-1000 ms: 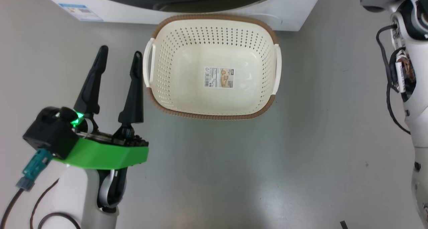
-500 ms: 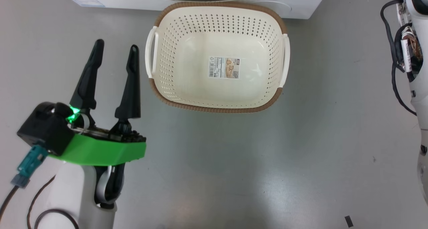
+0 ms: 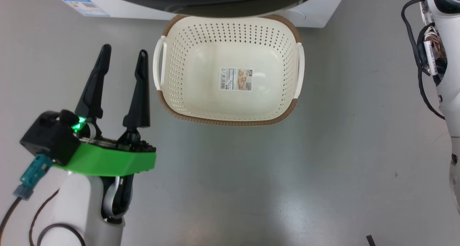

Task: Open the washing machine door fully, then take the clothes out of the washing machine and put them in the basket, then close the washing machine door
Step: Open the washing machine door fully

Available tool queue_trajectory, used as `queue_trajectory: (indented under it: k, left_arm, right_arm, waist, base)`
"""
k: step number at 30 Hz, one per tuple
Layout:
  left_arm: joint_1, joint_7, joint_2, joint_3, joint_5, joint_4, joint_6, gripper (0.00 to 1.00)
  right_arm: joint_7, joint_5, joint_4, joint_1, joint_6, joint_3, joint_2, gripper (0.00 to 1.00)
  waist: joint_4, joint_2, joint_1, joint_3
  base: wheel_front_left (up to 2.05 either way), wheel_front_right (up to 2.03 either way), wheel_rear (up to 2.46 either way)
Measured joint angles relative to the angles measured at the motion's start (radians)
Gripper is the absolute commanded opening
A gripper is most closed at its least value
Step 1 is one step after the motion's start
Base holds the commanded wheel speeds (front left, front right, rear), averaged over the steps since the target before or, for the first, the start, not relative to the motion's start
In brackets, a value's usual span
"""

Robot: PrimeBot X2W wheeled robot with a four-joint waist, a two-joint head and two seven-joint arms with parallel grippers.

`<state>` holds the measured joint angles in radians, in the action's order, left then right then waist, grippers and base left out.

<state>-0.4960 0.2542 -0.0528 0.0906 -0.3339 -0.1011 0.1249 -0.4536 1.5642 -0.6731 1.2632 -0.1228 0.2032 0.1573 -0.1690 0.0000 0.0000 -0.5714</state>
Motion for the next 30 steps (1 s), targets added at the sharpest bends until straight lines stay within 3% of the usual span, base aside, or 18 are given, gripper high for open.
queue_trajectory:
  k: [30]
  left_arm:
    - [0.029, 0.0, 0.01, -0.045, 0.018, -0.062, 0.0, 1.0]
  right_arm:
    - [-0.115, -0.01, 0.014, -0.133, 0.0, 0.107, -0.038, 0.0]
  waist:
    - [0.026, 0.0, 0.0, 0.135]
  base:
    - [0.0, 0.0, 0.0]
